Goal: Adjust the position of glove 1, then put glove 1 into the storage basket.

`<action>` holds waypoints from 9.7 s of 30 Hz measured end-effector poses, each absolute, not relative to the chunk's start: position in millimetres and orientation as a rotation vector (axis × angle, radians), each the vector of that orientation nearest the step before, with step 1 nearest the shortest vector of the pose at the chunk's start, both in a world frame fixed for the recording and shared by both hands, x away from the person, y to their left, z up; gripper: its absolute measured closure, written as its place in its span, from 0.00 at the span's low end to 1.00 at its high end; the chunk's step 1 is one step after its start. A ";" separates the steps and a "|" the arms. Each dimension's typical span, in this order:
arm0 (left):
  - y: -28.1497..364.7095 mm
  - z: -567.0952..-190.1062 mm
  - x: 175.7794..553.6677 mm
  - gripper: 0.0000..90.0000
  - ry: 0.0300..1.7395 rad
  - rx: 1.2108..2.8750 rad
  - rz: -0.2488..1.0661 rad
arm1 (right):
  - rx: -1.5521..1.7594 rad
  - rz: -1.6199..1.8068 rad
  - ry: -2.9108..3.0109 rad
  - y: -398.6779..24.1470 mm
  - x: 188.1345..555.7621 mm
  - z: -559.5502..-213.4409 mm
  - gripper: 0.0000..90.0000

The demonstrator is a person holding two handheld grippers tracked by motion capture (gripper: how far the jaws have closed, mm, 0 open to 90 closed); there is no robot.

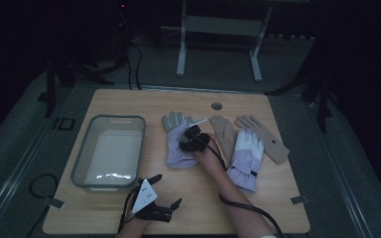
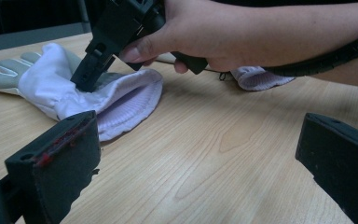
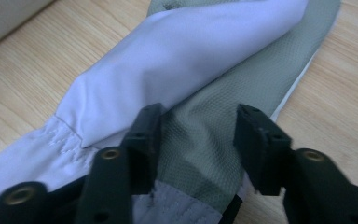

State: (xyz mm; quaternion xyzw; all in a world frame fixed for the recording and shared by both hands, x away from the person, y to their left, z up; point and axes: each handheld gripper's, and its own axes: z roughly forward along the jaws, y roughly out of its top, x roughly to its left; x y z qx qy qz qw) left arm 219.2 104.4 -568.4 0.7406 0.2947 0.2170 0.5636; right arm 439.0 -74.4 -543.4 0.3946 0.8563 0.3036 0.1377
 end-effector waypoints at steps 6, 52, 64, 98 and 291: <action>104.4 -568.3 219.3 0.00 0.698 1.742 0.513 | 1.168 0.880 2.419 -72.5 432.7 -543.0 0.94; 103.5 -568.2 219.2 0.00 0.705 1.747 0.516 | 1.218 0.811 2.466 -140.9 383.1 -527.3 0.65; 103.3 -568.2 219.1 0.00 0.704 1.746 0.522 | 1.182 0.908 2.426 -171.6 374.3 -487.5 0.55; 103.3 -568.2 219.3 0.00 0.705 1.750 0.520 | 1.437 0.867 2.278 -289.6 364.4 -514.4 0.47; 52.1 -552.4 328.5 0.79 1.114 2.026 -0.075 | 1.322 1.184 2.589 -182.7 392.9 -542.2 0.86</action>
